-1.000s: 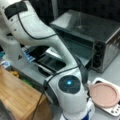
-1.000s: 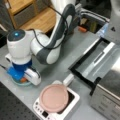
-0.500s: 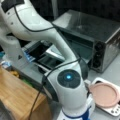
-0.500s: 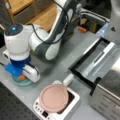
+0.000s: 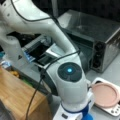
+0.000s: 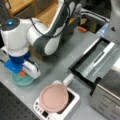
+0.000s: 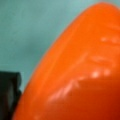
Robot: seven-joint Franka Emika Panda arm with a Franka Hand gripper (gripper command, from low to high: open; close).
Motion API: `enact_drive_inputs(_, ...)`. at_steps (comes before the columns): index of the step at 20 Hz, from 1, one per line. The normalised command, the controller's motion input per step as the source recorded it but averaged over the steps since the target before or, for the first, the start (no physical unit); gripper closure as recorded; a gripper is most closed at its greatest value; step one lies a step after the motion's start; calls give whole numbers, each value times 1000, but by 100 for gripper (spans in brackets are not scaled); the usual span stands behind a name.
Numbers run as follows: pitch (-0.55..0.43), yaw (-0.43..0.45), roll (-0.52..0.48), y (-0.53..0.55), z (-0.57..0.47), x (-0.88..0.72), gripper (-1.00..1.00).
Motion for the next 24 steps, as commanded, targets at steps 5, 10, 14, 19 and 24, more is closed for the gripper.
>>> enact_drive_inputs(5, 228, -99, -85, 243, 230, 161, 100)
enact_drive_inputs(10, 208, -115, -66, 386, 213, 150, 100)
enact_drive_inputs(14, 180, -132, -69, 448, 140, 167, 100)
enact_drive_inputs(19, 170, -130, -93, 466, 125, 157, 100)
enact_drive_inputs(24, 170, -103, -129, 397, 155, 140, 100)
